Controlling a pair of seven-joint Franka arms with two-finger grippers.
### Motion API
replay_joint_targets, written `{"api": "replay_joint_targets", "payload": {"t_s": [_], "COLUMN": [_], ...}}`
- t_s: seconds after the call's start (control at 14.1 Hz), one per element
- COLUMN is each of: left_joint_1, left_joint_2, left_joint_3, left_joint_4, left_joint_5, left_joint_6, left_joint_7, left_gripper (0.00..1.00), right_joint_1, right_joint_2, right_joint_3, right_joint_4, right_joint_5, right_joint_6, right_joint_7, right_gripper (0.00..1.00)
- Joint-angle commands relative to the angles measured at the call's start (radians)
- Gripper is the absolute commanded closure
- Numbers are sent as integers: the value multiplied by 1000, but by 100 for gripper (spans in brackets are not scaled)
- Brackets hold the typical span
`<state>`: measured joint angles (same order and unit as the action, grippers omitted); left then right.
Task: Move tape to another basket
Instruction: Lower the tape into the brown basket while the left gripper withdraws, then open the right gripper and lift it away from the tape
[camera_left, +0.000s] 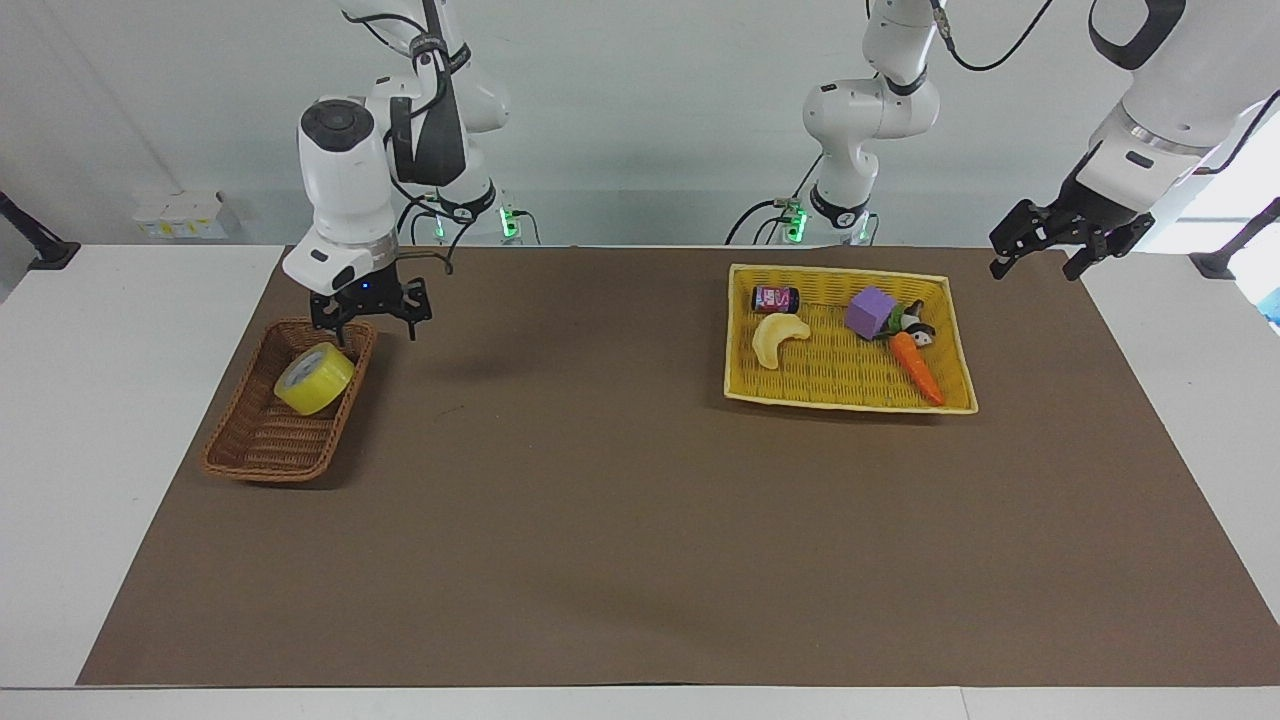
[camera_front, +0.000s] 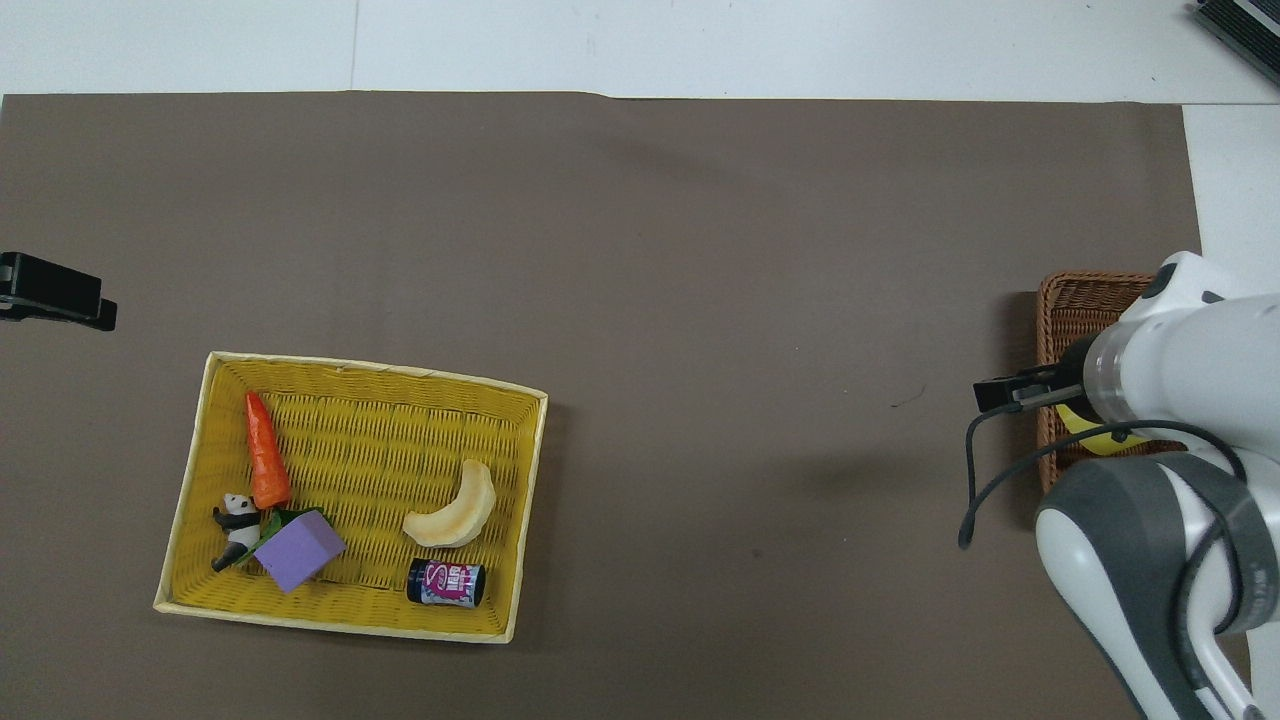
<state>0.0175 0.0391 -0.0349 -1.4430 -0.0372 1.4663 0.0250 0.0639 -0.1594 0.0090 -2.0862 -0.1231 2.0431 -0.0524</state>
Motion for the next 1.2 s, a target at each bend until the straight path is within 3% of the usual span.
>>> {"api": "replay_joint_targets", "payload": {"t_s": [0.0,0.28,0.42,0.57,0.64,0.78,0.85,1.13], "left_joint_1": [6,6,6,6,6,6,6,6], "left_joint_2": [-24,-24,-24,-24,-24,-24,-24,-24], "left_joint_3": [-7,-5,-5,-5,-7,-5,-5,-7], "left_joint_4": [-17,-17,-17,-17,-17,-17,-17,-17], "left_joint_5": [17,17,17,17,17,17,17,17], "left_joint_6": [-17,-21,-21,-21,-21,-21,-21,-23], "left_joint_7": [-7,-7,-7,-7,-7,-7,-7,-7], "left_gripper": [0,0,0,0,0,0,0,0], "right_joint_1": [-6,-27,-35,-67,-72,-93,-95,-90], "right_joint_2": [20,55,105,150,149,66,43,50], "right_joint_3": [-1,-4,-17,-17,-17,-17,-18,-18], "right_joint_4": [153,371,545,670,661,486,445,460], "right_joint_5": [60,128,134,126,135,146,146,119], "right_joint_6": [-136,-364,-583,-681,-657,-563,-537,-523], "right_joint_7": [74,252,263,275,278,290,287,182], "right_gripper": [0,0,0,0,0,0,0,0]}}
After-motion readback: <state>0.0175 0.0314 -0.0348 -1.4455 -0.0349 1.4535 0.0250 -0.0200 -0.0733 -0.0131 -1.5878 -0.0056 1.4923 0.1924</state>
